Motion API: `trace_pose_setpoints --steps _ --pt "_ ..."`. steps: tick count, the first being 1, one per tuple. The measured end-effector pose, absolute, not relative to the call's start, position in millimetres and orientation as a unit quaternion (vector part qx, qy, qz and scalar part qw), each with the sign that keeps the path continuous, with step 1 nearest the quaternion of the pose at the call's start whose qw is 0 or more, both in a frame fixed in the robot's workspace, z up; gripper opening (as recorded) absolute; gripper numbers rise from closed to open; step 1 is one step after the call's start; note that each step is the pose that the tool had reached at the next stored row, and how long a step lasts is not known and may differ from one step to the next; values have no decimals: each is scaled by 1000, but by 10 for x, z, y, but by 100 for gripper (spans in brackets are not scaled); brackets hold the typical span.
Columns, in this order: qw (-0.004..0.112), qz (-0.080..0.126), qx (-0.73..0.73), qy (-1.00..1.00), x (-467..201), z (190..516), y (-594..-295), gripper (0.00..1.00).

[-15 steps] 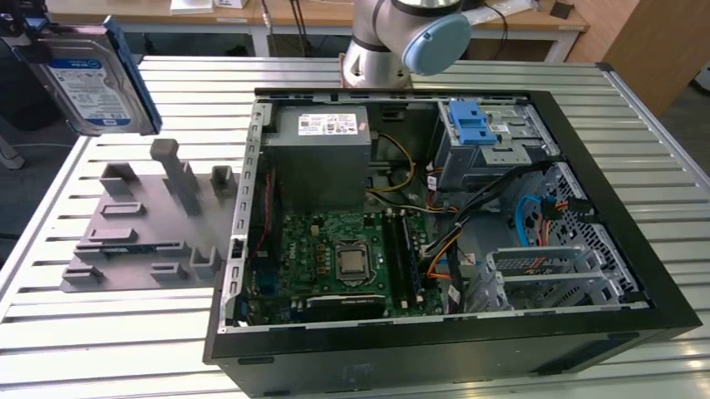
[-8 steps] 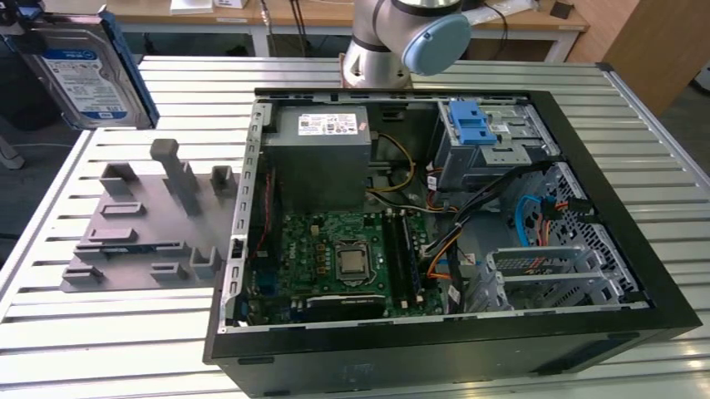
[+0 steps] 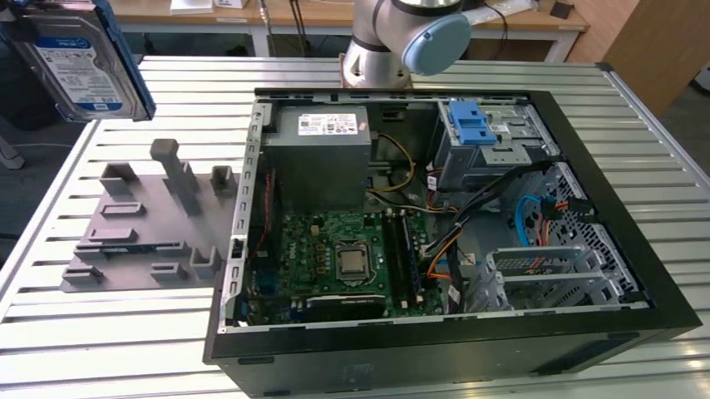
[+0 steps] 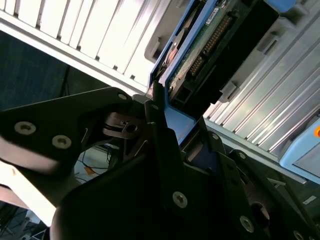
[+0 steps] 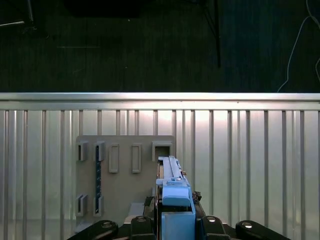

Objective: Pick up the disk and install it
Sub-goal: 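Pick up the disk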

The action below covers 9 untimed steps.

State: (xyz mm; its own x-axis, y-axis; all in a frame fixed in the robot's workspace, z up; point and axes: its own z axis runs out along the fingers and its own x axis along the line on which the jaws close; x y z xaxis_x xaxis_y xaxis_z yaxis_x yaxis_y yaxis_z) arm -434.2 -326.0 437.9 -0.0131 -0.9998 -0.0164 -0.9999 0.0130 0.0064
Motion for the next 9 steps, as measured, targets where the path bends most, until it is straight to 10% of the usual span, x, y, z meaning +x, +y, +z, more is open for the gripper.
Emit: trace_pose_setpoints --steps 9 --pt "4 8 -702 712 -4341 4545 -3259 36"
